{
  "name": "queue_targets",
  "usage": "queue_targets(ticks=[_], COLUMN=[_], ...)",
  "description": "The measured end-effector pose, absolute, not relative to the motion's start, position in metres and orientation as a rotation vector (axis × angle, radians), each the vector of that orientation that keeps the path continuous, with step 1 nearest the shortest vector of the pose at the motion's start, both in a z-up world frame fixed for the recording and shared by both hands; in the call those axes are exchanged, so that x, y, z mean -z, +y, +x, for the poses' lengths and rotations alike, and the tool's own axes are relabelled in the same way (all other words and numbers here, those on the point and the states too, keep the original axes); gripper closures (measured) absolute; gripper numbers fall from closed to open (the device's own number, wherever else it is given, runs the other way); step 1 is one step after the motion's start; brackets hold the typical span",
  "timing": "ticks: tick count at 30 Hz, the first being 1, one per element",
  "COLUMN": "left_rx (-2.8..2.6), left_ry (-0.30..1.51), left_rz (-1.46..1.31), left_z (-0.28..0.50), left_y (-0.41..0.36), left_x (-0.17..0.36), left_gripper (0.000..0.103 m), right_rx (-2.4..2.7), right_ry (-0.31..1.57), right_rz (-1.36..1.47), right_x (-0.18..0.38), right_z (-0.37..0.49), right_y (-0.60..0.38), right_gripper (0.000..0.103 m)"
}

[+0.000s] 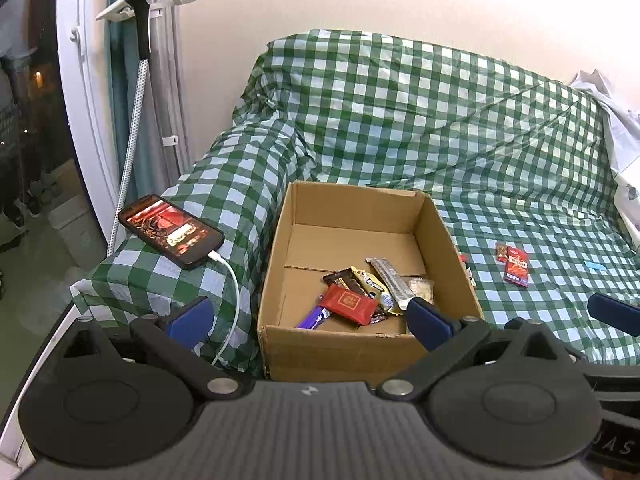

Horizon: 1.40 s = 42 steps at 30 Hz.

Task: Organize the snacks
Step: 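Lift both open tools up and back from the box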

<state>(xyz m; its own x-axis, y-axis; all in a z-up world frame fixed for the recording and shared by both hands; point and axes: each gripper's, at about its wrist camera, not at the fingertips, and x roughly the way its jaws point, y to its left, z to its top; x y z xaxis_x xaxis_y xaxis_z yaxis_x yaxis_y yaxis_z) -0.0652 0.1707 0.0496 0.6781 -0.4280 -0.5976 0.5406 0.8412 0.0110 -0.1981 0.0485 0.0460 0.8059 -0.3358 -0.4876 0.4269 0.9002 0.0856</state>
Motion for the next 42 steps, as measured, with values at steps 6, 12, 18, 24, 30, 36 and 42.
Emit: queue_targets(ticks=[6,12,18,24,30,36,42], left_rx=[0.554,0.56,0.559,0.56,0.562,0.562,0.562], left_ry=[0.619,0.619,0.622,0.631,0.644,0.659,0.67], left_rz=[0.192,0.195,0.195,0.194,0.193,0.192,0.195], left_z=[-0.065,-0.07,-0.069,-0.068,-0.068,-0.066,-0.063], left_y=[0.171,0.169,0.169,0.17,0.168,0.168,0.165], left_x=[-0.05,-0.049,-0.048,-0.045,-0.042,-0.04,-0.038], left_gripper=[0.0,0.0,0.0,0.0,0.0,0.0,0.0], right_rx=[0.408,0.402,0.405,0.405,0.406,0.405,0.404], right_ry=[0.488,0.49,0.497,0.5,0.508,0.515,0.524], right_rz=[0.187,0.177,0.188,0.189,0.193,0.195,0.199], right_x=[-0.046,-0.045,-0.044,-0.043,-0.038,-0.037,-0.033], right_z=[-0.199,-0.197,-0.197,-0.197,-0.196,-0.195,-0.194], right_y=[0.051,0.053,0.051,0.051,0.049,0.049,0.048], right_gripper=[0.007,0.005,0.005,0.005,0.004,0.004,0.003])
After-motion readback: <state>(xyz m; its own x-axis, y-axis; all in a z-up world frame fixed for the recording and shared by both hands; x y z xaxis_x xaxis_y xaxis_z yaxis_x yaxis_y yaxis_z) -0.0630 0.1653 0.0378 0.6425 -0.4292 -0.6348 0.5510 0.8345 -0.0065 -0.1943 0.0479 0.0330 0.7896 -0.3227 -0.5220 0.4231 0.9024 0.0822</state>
